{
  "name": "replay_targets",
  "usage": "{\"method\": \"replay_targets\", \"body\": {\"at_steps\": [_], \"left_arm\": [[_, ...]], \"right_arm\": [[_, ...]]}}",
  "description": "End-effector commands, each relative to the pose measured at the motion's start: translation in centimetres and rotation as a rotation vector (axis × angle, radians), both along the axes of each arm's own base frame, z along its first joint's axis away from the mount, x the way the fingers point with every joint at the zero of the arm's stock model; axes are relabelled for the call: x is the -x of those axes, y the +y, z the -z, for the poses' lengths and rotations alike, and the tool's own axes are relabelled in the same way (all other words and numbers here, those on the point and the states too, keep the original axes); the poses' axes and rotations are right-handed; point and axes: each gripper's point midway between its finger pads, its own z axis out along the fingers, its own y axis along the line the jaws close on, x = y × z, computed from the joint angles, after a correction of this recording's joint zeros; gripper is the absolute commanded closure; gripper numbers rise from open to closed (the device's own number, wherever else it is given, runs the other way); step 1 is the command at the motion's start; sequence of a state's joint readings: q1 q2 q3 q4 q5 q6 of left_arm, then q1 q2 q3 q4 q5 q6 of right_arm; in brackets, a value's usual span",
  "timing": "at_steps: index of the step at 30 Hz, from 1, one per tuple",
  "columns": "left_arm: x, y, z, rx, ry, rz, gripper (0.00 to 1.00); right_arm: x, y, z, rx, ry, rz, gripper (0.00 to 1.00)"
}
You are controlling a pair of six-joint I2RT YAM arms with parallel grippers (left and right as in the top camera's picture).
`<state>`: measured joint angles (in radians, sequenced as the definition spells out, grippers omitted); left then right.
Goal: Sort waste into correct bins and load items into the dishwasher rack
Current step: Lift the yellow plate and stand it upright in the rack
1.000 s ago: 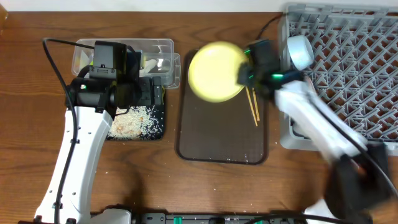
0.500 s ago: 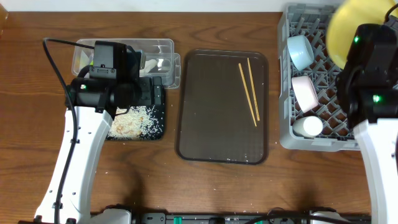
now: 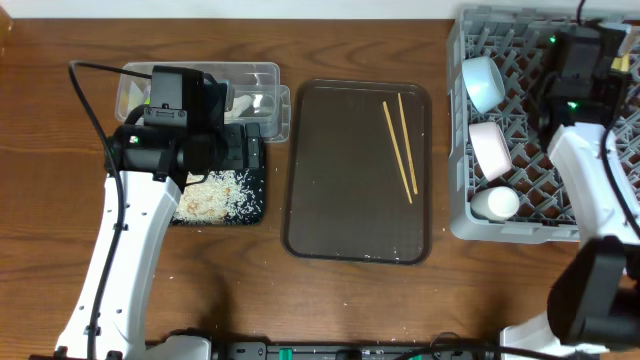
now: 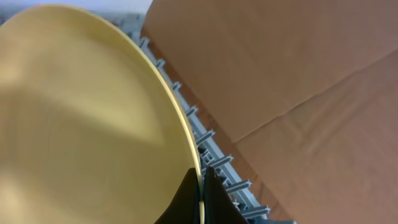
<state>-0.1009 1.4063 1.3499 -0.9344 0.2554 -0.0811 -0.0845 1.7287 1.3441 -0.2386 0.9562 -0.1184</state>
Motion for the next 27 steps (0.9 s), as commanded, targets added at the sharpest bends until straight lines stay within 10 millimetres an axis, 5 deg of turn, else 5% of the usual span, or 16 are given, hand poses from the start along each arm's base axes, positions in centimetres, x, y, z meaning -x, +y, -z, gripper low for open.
{"method": "replay_targets", "body": {"at_steps": [1, 7, 9, 12, 17, 23, 27], "left_arm": [[-0.3, 0.1, -0.2, -0.006, -0.007, -0.001, 0.09], [-0.3, 0.1, -0.2, -0.006, -0.008, -0.001, 0.09], [-0.3, 0.1, -0.2, -0.006, -0.007, -0.001, 0.09], [-0.3, 0.1, -0.2, -0.006, -0.007, -0.001, 0.09], [-0.3, 0.1, -0.2, -0.006, -0.007, -0.001, 0.09], [-0.3, 0.1, -0.2, -0.006, -0.007, -0.001, 0.09], [-0.3, 0.1, -0.2, -0.006, -0.007, -0.001, 0.09]], "right_arm": [[-0.6, 0.5, 1.0, 0.013, 0.044, -0.025, 0.99], [-2.4, 2.5, 3.9, -0.04, 0.092, -0.118, 0.94], [-3.0, 3.8, 4.6, -0.07, 0.105, -0.172, 0.76], [-3.5, 4.8, 4.9, -0.091, 0.105, -0.212, 0.64], [-3.7, 5.6, 4.8, -0.118, 0.101, -0.251, 0.3], [-2.1, 7.4, 0.7, -0.191, 0.032, -0.342, 0.02], [-1.1, 10.8, -3.2, -0.33, -0.078, -0.522, 0.01]]}}
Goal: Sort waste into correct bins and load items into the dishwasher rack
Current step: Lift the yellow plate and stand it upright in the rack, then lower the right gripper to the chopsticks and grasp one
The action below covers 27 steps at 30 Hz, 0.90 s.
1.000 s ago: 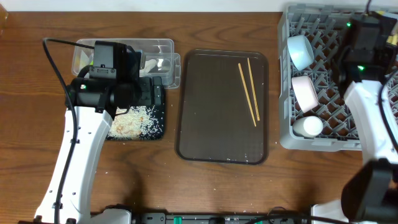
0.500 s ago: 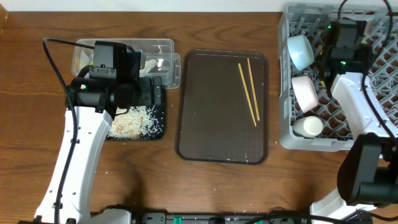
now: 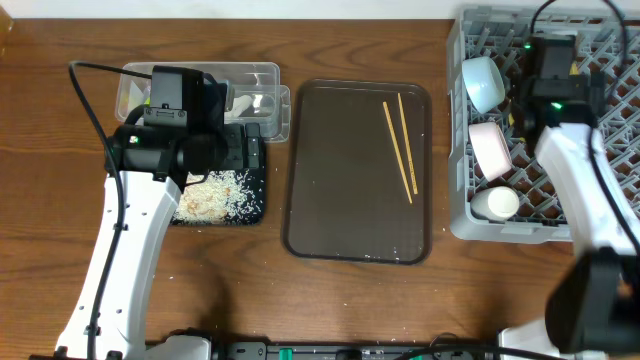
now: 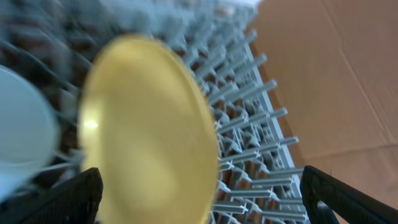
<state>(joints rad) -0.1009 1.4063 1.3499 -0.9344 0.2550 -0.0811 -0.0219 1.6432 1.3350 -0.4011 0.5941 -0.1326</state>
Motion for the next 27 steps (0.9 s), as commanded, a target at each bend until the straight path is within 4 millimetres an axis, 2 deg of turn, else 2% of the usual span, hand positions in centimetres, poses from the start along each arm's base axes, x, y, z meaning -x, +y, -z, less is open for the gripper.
{"method": "replay_targets", "body": {"at_steps": [1, 6, 9, 10, 12, 15, 17, 22, 27], "left_arm": [[-0.3, 0.1, -0.2, -0.006, -0.007, -0.001, 0.09], [-0.3, 0.1, -0.2, -0.006, -0.007, -0.001, 0.09], [-0.3, 0.1, -0.2, -0.006, -0.007, -0.001, 0.09], [-0.3, 0.1, -0.2, -0.006, -0.007, -0.001, 0.09], [-0.3, 0.1, -0.2, -0.006, -0.007, -0.001, 0.09], [-0.3, 0.1, -0.2, -0.006, -0.007, -0.001, 0.09], [-0.3, 0.1, -0.2, -0.006, -0.007, -0.001, 0.09], [-0.3, 0.1, -0.2, -0.006, -0.007, -0.001, 0.09], [-0.3, 0.1, -0.2, -0.006, -0.007, -0.001, 0.09]], "right_arm": [[0.6, 4.9, -5.9, -0.206, -0.184, -0.199, 0.01], [2.8, 14.4, -10.1, -0.674, -0.283, -0.56, 0.01], [3.3, 18.4, -10.5, -0.841, -0.265, -0.669, 0.01], [3.2, 19.7, -9.7, -0.85, -0.237, -0.682, 0.01], [2.8, 21.2, -8.1, -0.831, -0.192, -0.67, 0.01], [2.6, 24.1, -4.1, -0.775, -0.08, -0.636, 0.01], [2.7, 25.8, -0.8, -0.73, 0.013, -0.604, 0.01], [3.7, 26.8, 6.2, -0.622, 0.198, -0.485, 0.01], [4.9, 27.0, 11.3, -0.577, 0.356, -0.444, 0.06]]}}
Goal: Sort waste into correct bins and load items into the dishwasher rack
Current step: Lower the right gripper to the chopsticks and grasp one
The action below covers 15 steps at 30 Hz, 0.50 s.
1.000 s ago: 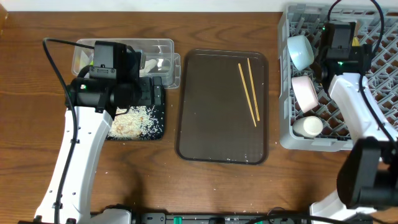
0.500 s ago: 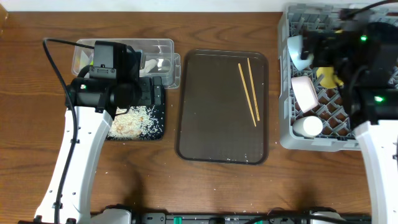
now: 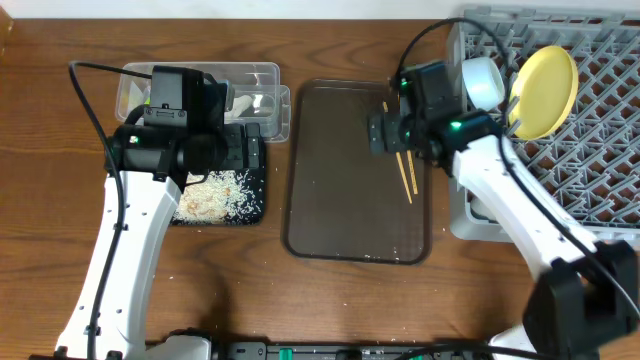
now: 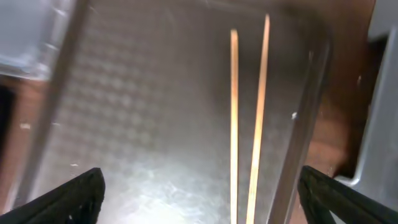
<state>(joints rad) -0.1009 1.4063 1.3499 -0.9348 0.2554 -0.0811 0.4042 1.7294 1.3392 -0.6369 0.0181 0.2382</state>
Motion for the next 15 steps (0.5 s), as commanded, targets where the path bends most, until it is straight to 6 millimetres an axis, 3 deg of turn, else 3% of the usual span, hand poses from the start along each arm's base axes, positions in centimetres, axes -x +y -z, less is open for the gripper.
{"method": "replay_targets", "body": {"at_steps": [1, 5, 11, 15], "left_arm": [[-0.3, 0.1, -0.2, -0.006, -0.008, -0.001, 0.09], [-0.3, 0.1, -0.2, -0.006, -0.008, -0.001, 0.09], [-0.3, 0.1, -0.2, -0.006, -0.008, -0.001, 0.09], [-0.3, 0.1, -0.2, -0.006, -0.008, -0.001, 0.09]], "right_arm": [[0.2, -0.6, 2.8, 0.073, 0.056, 0.037, 0.09], [0.0, -0.6, 5.3, 0.1, 0.098, 0.038, 0.27], [-0.9, -0.8, 9.3, 0.155, 0.125, 0.045, 0.44], [-1.0, -0.8, 11.2, 0.166, 0.148, 0.044, 0.45]]}}
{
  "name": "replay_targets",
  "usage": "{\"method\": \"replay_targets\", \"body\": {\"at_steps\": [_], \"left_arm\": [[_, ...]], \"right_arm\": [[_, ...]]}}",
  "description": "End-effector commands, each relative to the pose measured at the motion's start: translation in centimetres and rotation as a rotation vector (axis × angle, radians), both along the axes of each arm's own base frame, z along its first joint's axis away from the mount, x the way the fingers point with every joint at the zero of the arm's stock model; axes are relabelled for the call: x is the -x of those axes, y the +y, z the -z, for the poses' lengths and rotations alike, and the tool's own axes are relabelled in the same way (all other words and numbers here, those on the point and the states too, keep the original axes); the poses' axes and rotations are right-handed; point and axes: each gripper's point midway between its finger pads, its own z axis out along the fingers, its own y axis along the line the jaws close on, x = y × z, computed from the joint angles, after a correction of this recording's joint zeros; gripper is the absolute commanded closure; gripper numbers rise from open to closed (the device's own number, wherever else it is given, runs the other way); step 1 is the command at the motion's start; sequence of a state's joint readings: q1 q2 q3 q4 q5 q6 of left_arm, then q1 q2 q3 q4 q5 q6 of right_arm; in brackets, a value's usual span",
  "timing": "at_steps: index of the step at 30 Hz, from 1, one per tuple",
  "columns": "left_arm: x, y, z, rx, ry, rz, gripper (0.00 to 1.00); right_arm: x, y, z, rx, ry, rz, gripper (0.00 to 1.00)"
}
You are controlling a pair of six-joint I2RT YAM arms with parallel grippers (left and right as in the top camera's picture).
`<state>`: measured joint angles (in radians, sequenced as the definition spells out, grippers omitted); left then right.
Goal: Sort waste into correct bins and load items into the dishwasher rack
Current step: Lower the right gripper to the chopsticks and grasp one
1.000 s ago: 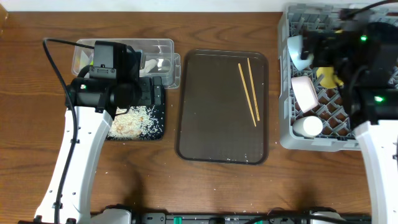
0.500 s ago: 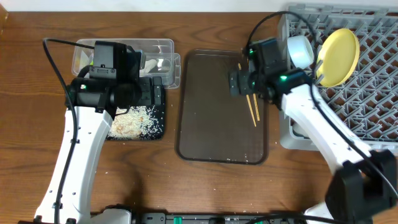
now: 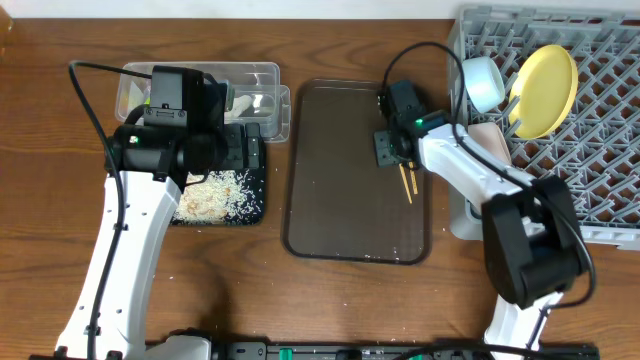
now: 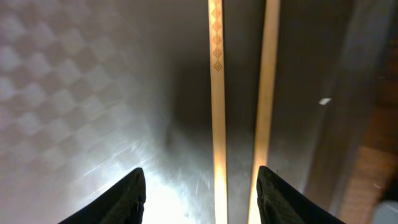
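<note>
Two wooden chopsticks point(image 4: 216, 93) lie side by side on the dark brown tray point(image 3: 330, 200); only their near ends point(image 3: 408, 183) show in the overhead view. My right gripper point(image 4: 199, 196) hangs low over them and is open. One stick lies between its fingertips point(image 4: 118, 199) and the other runs along the inner edge of the right finger. The gripper point(image 3: 392, 150) covers the sticks' middle from above. A yellow plate point(image 3: 545, 75) stands in the grey dishwasher rack point(image 3: 600, 200). My left arm point(image 3: 180, 110) is over the bins, its jaws hidden.
A blue bowl point(image 3: 482, 82) and a pink bowl point(image 3: 490, 135) sit at the rack's left side. A clear container point(image 3: 250, 80) and a black bin with rice point(image 3: 215, 195) stand left of the tray. Crumbs dot the tray's front edge.
My right gripper has come down close over the two chopsticks and shifted slightly left on the tray; it stays open. The left arm has not moved.
My right gripper was shut on the yellow plate over the rack. Then it was open with the plate standing in the rack. It was then above the tray with the chopsticks below, and now hangs low astride them. The left arm stayed over the bins.
</note>
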<state>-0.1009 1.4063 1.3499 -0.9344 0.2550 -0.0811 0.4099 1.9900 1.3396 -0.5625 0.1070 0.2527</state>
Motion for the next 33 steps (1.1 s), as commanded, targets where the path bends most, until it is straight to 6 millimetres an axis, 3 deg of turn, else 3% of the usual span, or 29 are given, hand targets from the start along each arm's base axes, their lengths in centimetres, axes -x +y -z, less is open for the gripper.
{"method": "replay_targets", "body": {"at_steps": [1, 7, 11, 17, 23, 28, 33], "left_arm": [[-0.3, 0.1, -0.2, -0.006, -0.007, -0.001, 0.09], [-0.3, 0.1, -0.2, -0.006, -0.007, -0.001, 0.09], [-0.3, 0.1, -0.2, -0.006, -0.007, -0.001, 0.09], [-0.3, 0.1, -0.2, -0.006, -0.007, -0.001, 0.09], [-0.3, 0.1, -0.2, -0.006, -0.007, -0.001, 0.09], [-0.3, 0.1, -0.2, -0.006, -0.007, -0.001, 0.09], [-0.3, 0.1, -0.2, -0.006, -0.007, -0.001, 0.09]], "right_arm": [[0.1, 0.1, 1.5, 0.026, 0.014, -0.003, 0.46], [0.7, -0.1, 2.7, 0.044, 0.054, -0.003, 0.53], [2.2, -0.5, 3.2, 0.052, 0.12, -0.009, 0.62], [5.1, -0.9, 3.7, 0.057, 0.245, -0.012, 0.99], [5.1, -0.9, 3.3, 0.057, 0.244, -0.013, 0.99], [4.4, -0.7, 0.1, 0.035, 0.191, -0.013, 0.99], [3.4, -0.4, -6.2, -0.014, 0.06, -0.021, 0.99]]}}
